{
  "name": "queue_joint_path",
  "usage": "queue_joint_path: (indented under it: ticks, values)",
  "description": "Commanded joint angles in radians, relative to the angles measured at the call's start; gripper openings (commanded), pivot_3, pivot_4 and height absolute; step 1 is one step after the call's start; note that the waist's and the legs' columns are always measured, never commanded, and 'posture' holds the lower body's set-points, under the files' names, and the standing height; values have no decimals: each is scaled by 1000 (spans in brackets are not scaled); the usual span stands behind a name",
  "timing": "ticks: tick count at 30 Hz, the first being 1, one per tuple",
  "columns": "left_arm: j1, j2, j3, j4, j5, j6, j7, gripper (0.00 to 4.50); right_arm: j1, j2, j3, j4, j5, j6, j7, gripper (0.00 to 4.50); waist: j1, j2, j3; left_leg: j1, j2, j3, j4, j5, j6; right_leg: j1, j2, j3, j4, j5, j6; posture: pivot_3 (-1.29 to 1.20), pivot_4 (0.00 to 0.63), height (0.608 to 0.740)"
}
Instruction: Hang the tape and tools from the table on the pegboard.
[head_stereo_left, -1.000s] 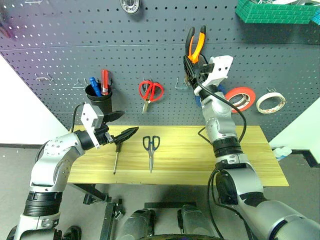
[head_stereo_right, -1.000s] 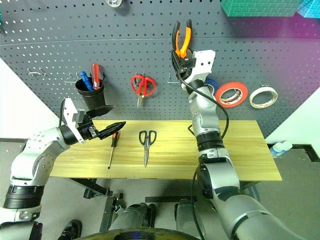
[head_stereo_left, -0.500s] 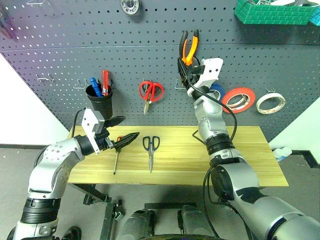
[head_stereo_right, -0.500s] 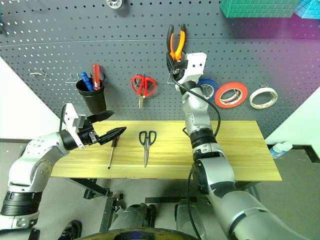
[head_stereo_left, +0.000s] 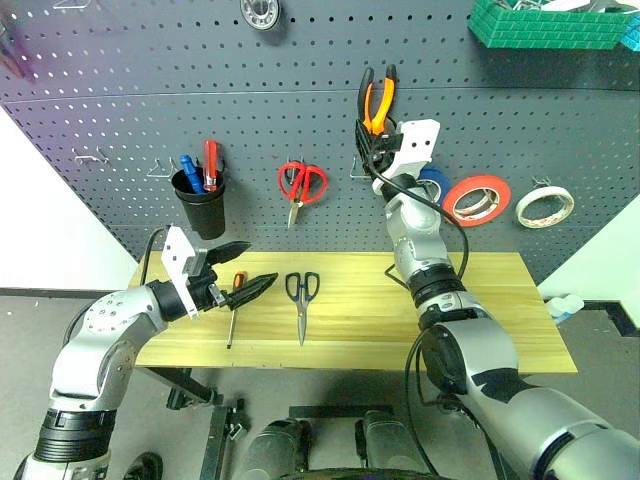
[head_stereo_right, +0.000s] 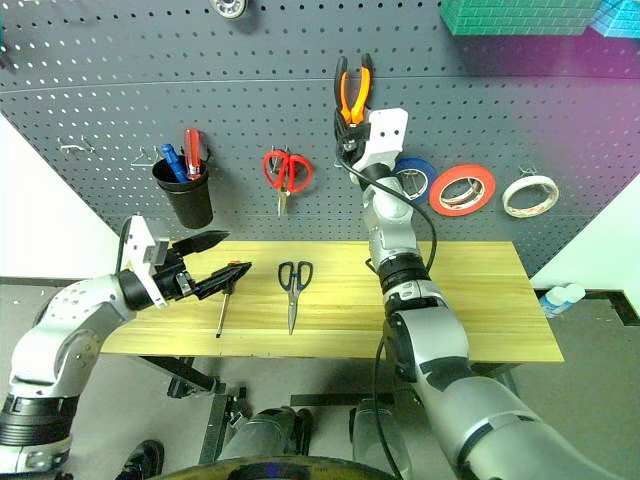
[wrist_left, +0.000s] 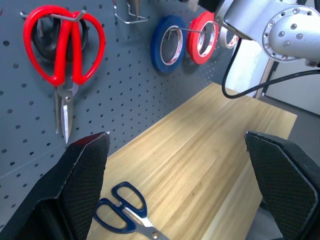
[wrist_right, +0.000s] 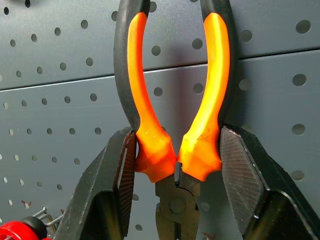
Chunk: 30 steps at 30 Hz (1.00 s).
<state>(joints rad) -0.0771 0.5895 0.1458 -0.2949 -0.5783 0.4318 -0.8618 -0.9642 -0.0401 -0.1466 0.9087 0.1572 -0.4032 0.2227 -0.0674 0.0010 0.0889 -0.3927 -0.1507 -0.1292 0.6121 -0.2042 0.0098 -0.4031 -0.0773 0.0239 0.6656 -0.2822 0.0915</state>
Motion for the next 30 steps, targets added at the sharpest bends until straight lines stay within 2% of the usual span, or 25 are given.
queue_joint_path:
  ticks: [1, 15, 26, 28, 30]
  values:
    - [5, 13, 30, -50, -18, 4, 12, 4500, -48, -7, 8, 5, -29, -45, -26, 2093, 1, 0, 0, 0, 0, 0, 0, 0, 0, 0, 0, 0, 0, 0, 0, 24, 58, 740]
    - [25, 25, 42, -76, -31, 26, 23, 4500, -15, 3, 51, 128, -129, -131, -101, 2093, 5, 2, 1, 1, 0, 0, -1, 0, 0, 0, 0, 0, 0, 0, -1, 44, 67, 740]
    - [32, 24, 39, -79, -37, 27, 25, 4500, -3, 10, 35, 174, -116, -132, -79, 2093, 25, 2, 1, 1, 1, 0, -1, 0, 0, 0, 1, 0, 0, -1, -2, 39, 63, 740]
    - [31, 24, 39, -82, -40, 31, 25, 4500, -2, 9, 29, 174, -108, -135, -66, 2819, 25, 2, 1, 1, 1, 0, -1, 0, 0, 0, 1, 0, 0, -1, -2, 38, 63, 740]
    - [29, 24, 39, -84, -40, 33, 24, 4500, -3, 7, 27, 174, -108, -137, -66, 3365, 25, 2, 1, 1, 1, 0, -1, 0, 0, 0, 1, 0, 0, -1, -2, 38, 61, 740]
